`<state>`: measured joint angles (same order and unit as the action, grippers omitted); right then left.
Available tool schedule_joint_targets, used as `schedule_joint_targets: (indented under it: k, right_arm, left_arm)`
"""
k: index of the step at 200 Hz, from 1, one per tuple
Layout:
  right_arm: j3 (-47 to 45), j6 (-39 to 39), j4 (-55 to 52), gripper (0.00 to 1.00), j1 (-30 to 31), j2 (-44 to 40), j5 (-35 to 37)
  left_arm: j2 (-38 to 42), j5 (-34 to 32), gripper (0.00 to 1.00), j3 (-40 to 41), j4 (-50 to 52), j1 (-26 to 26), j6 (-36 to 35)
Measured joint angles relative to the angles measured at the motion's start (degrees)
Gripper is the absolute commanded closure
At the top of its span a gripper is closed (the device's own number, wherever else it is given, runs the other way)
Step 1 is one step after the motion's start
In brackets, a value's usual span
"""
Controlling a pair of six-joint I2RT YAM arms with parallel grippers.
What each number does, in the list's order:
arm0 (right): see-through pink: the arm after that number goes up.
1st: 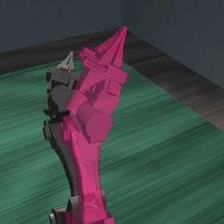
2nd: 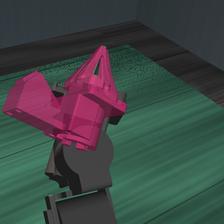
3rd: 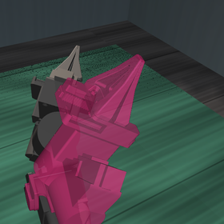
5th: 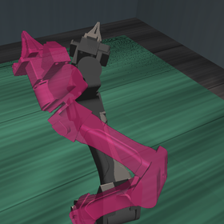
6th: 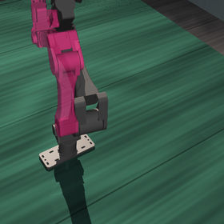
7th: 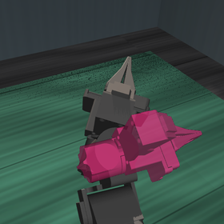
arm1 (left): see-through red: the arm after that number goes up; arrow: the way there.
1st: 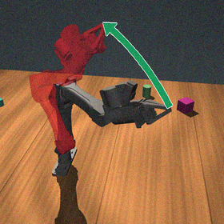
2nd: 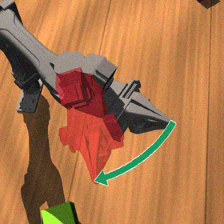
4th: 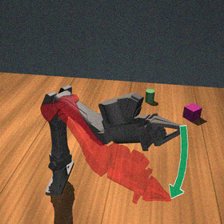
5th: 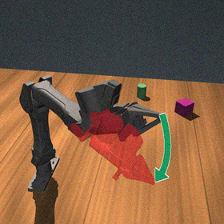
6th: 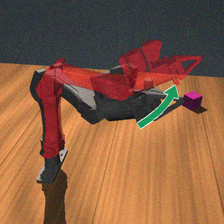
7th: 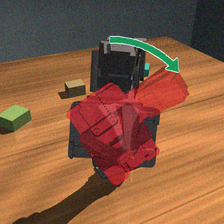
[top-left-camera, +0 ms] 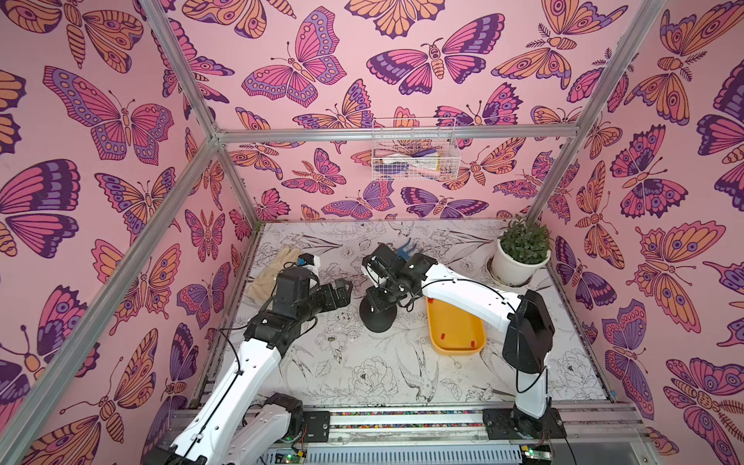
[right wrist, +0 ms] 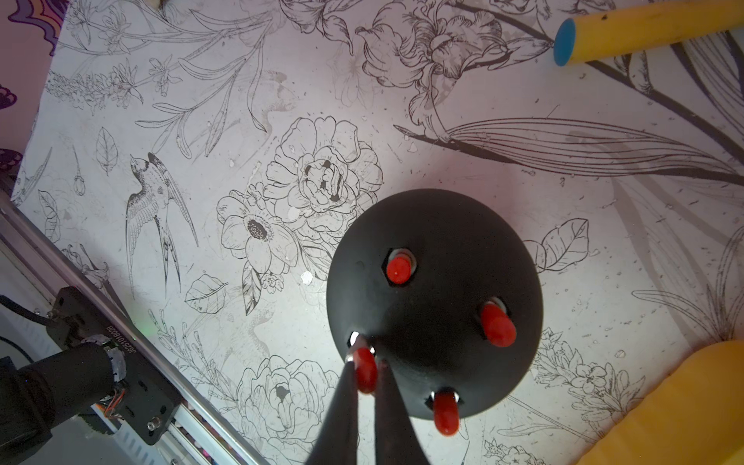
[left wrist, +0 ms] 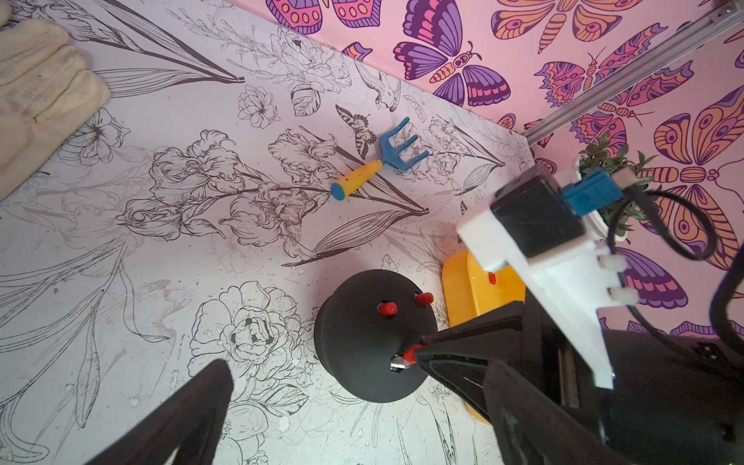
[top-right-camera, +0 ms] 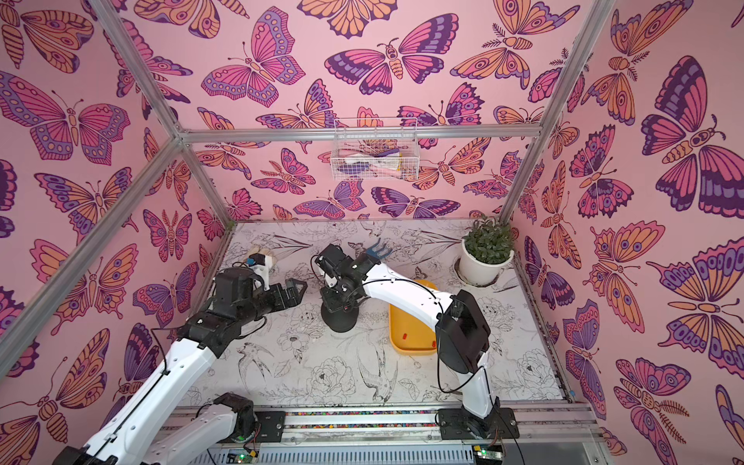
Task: Cover the protruding screws with screw protection sleeves
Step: Attach the screw protection sleeve to the screw.
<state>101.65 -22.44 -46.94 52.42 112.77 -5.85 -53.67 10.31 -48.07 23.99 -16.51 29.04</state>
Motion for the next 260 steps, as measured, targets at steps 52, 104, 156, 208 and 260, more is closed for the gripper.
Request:
schedule_joint_targets:
  k: [52, 104, 156, 208, 260]
  right_arm:
    - [0.0, 0.0, -0.02, 0.89, 0.28, 0.07, -0.24]
    - [0.0, 0.0, -0.02, 0.89, 0.35, 0.15, -0.22]
    - [0.68, 0.0, -0.07, 0.89, 0.46, 0.61, -0.22]
    - [0.96, 0.0, -0.11, 0.89, 0.55, 0.85, -0.2]
    - [0.96, -0.02, -0.09, 0.89, 0.55, 0.85, -0.2]
  left_arm:
    - [0.0, 0.0, 0.0, 0.02, 0.02, 0.0, 0.0]
    - [0.28, 0.0, 0.0, 0.02, 0.02, 0.0, 0.0]
    - [0.74, 0.0, 0.0, 0.02, 0.0, 0.0, 0.0]
    - [0.74, -0.02, 0.0, 0.02, 0.0, 0.0, 0.0]
    - [0.74, -0.02, 0.0, 0.02, 0.02, 0.0, 0.0]
